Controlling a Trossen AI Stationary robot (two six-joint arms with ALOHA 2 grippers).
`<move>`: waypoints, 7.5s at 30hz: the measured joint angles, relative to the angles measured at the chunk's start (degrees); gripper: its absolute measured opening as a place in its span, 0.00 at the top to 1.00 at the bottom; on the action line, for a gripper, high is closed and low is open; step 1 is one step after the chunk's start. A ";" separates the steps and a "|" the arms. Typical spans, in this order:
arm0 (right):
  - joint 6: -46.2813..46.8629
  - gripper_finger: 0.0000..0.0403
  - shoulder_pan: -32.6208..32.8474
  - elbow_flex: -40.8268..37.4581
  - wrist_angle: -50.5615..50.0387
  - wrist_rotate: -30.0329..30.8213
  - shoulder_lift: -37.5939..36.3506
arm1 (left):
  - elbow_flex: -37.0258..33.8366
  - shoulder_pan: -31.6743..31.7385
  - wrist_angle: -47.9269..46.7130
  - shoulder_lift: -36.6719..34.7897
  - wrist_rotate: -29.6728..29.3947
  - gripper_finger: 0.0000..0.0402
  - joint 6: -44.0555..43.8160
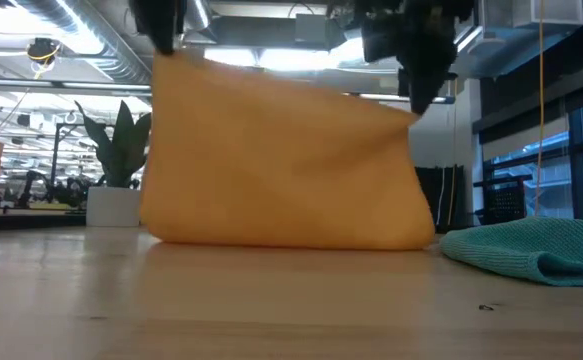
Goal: Roll microfiber towels into tight, uniform cylinder then place into a basket
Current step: Roll the orange microfiber towel
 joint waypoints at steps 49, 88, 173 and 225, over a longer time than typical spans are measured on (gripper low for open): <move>-1.49 1.00 -6.37 -7.81 20.44 25.99 8.72 | -22.28 18.69 20.11 -0.02 -12.31 1.00 4.63; 1.24 0.62 -9.43 -6.92 18.04 -8.05 8.57 | -22.28 22.07 26.91 -0.02 0.11 0.79 7.25; -8.00 0.62 -9.39 -22.23 45.07 -6.47 15.51 | -32.79 2.22 44.62 9.18 0.31 0.79 0.94; -20.54 0.64 -5.75 -22.44 59.72 -4.42 13.75 | -35.34 6.53 37.92 2.16 -10.99 0.79 0.90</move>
